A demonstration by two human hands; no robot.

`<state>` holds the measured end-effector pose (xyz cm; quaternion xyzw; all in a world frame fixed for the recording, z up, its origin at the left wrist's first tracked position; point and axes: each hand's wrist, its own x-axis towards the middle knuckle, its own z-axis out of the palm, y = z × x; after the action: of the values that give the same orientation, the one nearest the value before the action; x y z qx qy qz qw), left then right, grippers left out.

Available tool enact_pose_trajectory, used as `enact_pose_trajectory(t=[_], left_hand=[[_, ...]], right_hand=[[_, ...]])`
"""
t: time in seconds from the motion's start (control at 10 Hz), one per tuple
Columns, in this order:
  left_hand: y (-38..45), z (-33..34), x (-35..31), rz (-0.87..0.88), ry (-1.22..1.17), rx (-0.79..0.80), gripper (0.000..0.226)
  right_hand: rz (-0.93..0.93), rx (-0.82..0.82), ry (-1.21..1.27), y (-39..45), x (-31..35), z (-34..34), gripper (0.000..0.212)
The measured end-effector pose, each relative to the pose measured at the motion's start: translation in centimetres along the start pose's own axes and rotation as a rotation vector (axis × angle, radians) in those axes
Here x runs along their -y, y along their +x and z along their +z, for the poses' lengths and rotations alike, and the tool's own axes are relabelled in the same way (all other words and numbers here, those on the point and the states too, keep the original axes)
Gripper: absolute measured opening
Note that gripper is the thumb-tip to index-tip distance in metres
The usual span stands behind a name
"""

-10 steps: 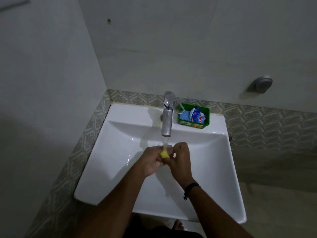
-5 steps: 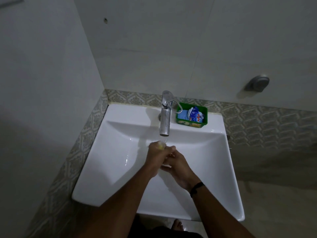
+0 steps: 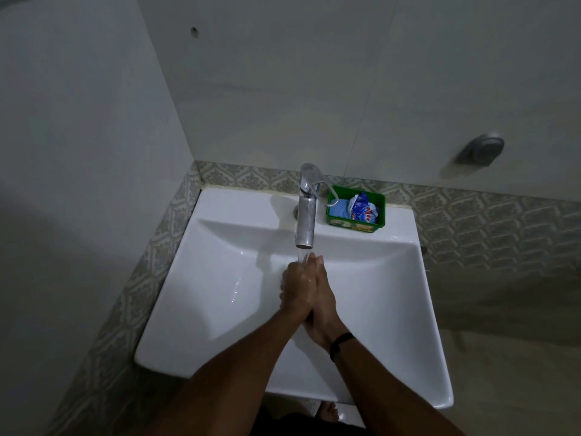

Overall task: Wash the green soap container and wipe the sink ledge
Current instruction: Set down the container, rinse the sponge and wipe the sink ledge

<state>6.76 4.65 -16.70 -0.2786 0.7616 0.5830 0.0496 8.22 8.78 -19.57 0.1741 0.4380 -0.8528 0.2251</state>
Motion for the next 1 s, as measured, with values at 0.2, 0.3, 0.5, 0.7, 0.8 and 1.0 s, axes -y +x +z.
enact_pose_trajectory(t=[0.2, 0.3, 0.5, 0.7, 0.8, 1.0], left_hand=[[-0.3, -0.5, -0.2, 0.109, 0.083, 0.048, 0.035], [-0.7, -0.6, 0.0, 0.117, 0.125, 0.042, 0.033], [-0.5, -1.1, -0.7, 0.064, -0.049, 0.026, 0.039], [1.5, -3.7, 0.6, -0.478, -1.273, 0.45, 0.047], [1.1, -3.2, -0.1, -0.08, -0.469, 0.289, 0.066], [1.5, -4.7, -0.4, -0.139, -0.363, 0.417, 0.082]], right_hand=[[0.073, 0.005, 0.092, 0.3, 0.5, 0.3, 0.036], [0.092, 0.007, 0.097, 0.0, 0.6, 0.2, 0.035], [-0.028, -0.046, -0.109, 0.0, 1.2, 0.6, 0.053], [-0.245, -0.112, -0.426, 0.3, 1.2, 2.3, 0.039], [-0.345, -0.128, -0.587, -0.4, 1.1, 2.4, 0.033], [-0.542, -0.209, -0.827, -0.7, 0.2, 3.0, 0.044]])
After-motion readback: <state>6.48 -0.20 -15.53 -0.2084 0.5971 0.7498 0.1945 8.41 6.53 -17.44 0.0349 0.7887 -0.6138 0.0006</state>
